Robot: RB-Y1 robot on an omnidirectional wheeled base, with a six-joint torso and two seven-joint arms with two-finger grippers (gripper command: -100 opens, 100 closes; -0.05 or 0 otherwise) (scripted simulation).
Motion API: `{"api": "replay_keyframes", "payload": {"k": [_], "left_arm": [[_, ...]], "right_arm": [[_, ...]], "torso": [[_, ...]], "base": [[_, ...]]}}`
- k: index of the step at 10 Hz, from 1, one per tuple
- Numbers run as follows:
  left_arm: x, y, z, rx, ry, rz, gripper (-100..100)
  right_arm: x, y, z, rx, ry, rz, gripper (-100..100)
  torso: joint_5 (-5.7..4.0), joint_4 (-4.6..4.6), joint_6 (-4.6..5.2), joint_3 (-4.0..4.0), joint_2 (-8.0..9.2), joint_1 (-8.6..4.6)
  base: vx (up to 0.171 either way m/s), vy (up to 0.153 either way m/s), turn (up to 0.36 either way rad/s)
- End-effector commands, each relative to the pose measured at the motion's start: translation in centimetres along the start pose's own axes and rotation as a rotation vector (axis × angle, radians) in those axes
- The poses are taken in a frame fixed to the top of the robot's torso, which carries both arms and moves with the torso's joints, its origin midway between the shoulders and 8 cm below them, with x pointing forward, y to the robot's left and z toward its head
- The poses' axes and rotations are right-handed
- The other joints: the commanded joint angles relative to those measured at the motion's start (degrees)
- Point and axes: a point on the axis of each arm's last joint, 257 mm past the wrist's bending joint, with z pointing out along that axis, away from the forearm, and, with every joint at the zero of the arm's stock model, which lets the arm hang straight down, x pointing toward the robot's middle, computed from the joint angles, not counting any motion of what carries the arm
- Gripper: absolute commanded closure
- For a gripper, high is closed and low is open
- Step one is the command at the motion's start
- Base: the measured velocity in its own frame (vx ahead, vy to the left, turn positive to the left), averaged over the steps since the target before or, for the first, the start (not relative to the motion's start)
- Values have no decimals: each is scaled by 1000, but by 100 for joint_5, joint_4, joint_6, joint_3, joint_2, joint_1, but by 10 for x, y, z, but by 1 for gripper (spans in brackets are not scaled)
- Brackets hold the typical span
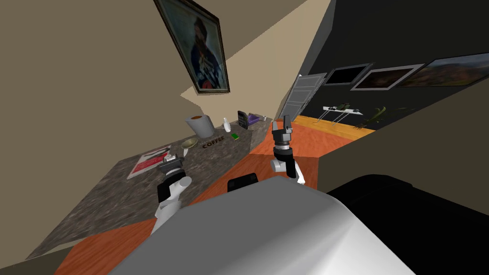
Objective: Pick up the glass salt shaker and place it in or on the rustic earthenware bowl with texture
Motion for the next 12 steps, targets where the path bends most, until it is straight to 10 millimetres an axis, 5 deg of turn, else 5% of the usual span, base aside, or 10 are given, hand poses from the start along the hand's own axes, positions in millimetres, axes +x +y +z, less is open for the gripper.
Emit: {"api": "replay_keyframes", "payload": {"k": [1, 6, 12], "left_arm": [[5, -9, 14, 9, 7, -5, 100], [11, -42, 40, 29, -11, -19, 100], [-13, -65, 45, 28, -95, -34, 100]], "right_arm": [[0, 0, 0, 0, 0, 0, 0], [0, 0, 0, 0, 0, 0, 0], [0, 0, 0, 0, 0, 0, 0]], "torso": [[0, 0, 0, 0, 0, 0], [6, -9, 7, -21, -34, 24], [24, -26, 22, -52, -82, 66]], "base": [[-12, -87, 32], [29, -55, -11], [130, 31, -96]]}}
